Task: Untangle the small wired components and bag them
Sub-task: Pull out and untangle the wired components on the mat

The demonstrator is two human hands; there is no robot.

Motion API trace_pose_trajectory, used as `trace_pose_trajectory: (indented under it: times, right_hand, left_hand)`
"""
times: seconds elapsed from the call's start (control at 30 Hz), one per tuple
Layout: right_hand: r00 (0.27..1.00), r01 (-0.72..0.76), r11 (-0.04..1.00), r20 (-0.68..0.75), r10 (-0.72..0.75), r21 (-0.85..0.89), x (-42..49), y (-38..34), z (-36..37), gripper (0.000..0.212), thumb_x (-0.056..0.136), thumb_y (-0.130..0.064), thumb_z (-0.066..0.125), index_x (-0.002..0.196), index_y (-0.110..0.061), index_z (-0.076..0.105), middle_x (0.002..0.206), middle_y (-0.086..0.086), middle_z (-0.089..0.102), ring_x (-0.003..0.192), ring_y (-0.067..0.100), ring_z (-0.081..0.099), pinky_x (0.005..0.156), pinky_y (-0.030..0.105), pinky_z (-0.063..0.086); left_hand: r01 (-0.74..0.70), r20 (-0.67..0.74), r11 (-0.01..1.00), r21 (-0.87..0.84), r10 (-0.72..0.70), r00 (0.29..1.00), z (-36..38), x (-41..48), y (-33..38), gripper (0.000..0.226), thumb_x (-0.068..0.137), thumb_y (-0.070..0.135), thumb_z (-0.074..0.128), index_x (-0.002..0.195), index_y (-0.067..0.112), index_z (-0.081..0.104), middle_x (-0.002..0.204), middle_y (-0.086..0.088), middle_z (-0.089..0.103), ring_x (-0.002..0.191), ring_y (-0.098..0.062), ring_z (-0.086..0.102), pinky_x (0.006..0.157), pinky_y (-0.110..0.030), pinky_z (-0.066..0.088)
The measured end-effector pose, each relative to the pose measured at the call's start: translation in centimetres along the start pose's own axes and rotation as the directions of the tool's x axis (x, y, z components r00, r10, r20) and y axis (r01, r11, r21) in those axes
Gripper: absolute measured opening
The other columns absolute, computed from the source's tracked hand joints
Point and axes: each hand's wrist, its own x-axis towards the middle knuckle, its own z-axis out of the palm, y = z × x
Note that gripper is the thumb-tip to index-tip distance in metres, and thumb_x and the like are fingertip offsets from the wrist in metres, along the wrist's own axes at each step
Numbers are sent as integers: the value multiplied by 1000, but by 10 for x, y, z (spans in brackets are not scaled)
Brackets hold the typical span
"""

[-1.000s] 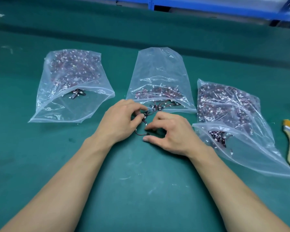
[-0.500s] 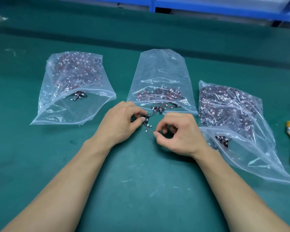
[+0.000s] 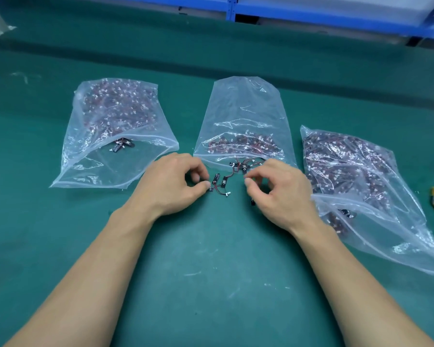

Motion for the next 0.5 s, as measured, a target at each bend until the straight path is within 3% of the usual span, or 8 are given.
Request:
trace_pose_trajectory:
  times: [0.1,0.2,0.5]
  right_hand:
    - [974,109,993,192,-117,53,0,-4,4,21,91,-19,66,109,-20,77,99,-3,63,92,18,58,80,39,51]
    - [924,158,987,351,-150,5,1,-8,8,31,95,-22,64,125,-20,71,110,1,58,104,24,50,93,41,44]
    - [956,94,996,280,-92,4,1,0,2,15,88,-12,68,100,-15,76,101,0,63,99,25,53,93,45,44]
  left_hand:
    - [21,57,1000,9,-22,998,-3,-1,-1,19,78,42,80,71,32,67,68,17,62,69,0,55,63,-27,45]
    - [20,92,1000,-23,-17,996,-4,-1,-3,18,79,42,82,72,31,69,68,17,65,69,-1,57,62,-27,46]
    - [-42,99,999,-13,43,994,-7,1,-8,10,85,23,79,90,31,78,78,18,62,73,7,52,63,-15,34]
